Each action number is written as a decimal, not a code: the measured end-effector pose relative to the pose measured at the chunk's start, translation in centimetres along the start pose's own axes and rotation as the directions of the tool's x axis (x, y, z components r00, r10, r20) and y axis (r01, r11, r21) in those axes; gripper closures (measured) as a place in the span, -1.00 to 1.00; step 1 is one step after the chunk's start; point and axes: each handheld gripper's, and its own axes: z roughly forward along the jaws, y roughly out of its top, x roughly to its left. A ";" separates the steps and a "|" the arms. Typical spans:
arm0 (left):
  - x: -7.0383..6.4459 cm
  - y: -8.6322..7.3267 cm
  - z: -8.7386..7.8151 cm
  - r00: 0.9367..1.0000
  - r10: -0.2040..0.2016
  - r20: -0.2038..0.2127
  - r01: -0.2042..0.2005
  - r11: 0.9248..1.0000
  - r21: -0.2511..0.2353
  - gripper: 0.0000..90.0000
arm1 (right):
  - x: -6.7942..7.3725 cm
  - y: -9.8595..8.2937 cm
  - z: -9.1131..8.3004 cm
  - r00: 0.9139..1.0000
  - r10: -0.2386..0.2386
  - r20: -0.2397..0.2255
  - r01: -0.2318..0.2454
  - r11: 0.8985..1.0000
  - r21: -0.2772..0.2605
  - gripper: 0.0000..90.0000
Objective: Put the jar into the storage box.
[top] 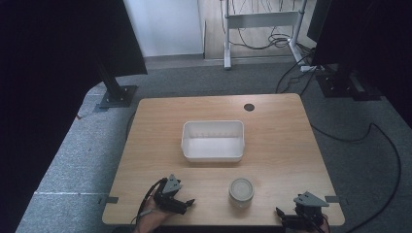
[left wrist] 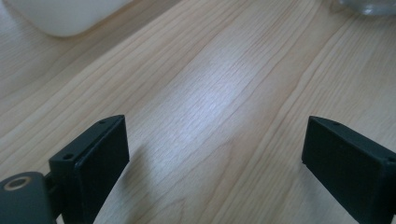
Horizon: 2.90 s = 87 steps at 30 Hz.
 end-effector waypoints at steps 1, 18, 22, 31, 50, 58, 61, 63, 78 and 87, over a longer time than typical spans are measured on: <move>-0.1 0.1 0.0 1.000 0.001 0.006 -0.001 1.000 -0.002 -0.86 | 0.0 0.0 0.0 1.000 0.000 0.000 0.000 1.000 0.000 -0.95; -1.3 2.0 0.5 0.998 0.045 0.041 -0.043 0.998 -0.035 -0.85 | 0.0 0.0 0.0 1.000 -0.001 0.000 0.001 1.000 0.000 -0.95; -1.6 2.5 0.7 0.997 0.061 0.044 -0.059 0.997 -0.043 -0.85 | 0.0 0.0 0.0 1.000 -0.001 -0.001 0.001 1.000 0.000 -0.95; -2.5 3.8 1.3 0.994 0.096 0.058 -0.093 0.994 -0.055 -0.85 | 0.0 0.0 0.0 1.000 -0.001 0.000 0.001 1.000 -0.001 -0.95; -4.3 6.1 2.9 0.987 0.119 0.106 -0.111 0.991 -0.074 -0.90 | 0.0 0.0 0.0 1.000 -0.001 -0.001 0.001 1.000 -0.001 -0.95; -5.6 7.2 4.0 0.980 0.140 0.142 -0.129 0.988 -0.083 -0.93 | 0.0 0.0 0.0 1.000 -0.002 -0.002 0.002 1.000 0.000 -0.95; -6.1 7.5 4.4 0.977 0.153 0.151 -0.142 0.986 -0.084 -0.94 | 0.0 0.0 0.0 1.000 -0.002 -0.002 0.002 1.000 0.000 -0.95; -6.4 7.8 4.6 0.974 0.161 0.157 -0.149 0.985 -0.086 -0.94 | 0.0 0.0 0.0 1.000 -0.002 -0.002 0.002 1.000 0.000 -0.95; -8.1 9.3 6.1 0.959 0.195 0.206 -0.177 0.979 -0.103 -0.94 | 0.0 0.0 -0.1 1.000 -0.004 -0.004 0.004 1.000 0.000 -0.95; -8.9 10.1 7.0 0.953 0.212 0.217 -0.194 0.976 -0.100 -0.93 | 0.0 -0.1 -0.1 1.000 -0.004 -0.005 0.004 1.000 0.000 -0.95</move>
